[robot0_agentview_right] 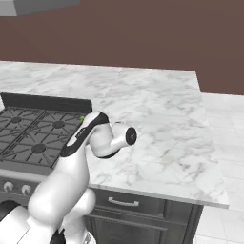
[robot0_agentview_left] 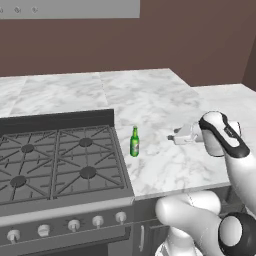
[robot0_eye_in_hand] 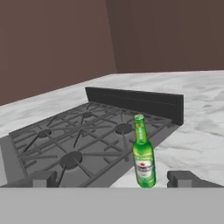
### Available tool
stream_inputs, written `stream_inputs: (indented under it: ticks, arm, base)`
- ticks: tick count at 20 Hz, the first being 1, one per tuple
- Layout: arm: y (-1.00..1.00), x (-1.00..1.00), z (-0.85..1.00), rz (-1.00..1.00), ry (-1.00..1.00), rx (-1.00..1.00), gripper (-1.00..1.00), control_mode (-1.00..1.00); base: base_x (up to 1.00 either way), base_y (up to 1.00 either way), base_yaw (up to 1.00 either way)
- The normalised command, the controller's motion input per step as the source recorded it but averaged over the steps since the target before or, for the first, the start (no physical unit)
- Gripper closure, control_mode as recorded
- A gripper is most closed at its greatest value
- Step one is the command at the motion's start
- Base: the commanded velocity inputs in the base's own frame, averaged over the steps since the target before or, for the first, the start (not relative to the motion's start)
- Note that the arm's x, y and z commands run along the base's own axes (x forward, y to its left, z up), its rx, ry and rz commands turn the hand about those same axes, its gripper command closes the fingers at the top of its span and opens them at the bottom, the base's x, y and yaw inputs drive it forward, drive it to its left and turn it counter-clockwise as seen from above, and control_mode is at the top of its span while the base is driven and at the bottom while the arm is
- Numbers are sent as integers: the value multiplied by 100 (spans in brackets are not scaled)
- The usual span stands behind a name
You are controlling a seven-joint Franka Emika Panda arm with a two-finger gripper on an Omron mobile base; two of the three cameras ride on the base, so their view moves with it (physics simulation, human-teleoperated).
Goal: Pick the beer from the counter and place it in the open cabinet.
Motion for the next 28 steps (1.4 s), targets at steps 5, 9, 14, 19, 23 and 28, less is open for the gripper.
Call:
stream_inputs:
  ticks: [5,9,14,19,23,28]
  arm:
    - [0,36,0,0,0,0,-100,-100]
    - [0,29,-1,0,0,0,-100,-100]
    - [1,17,-1,0,0,0,-100,-100]
    - [5,19,-10,0,0,0,-100,-100]
    - [5,16,-1,0,0,0,-100,-100]
    - [11,22,-8,0,0,0,-100,-100]
  base:
    - [0,0,0]
    - [0,0,0]
    - [0,0,0]
    - [0,0,0]
    - [0,0,0]
    - [0,0,0]
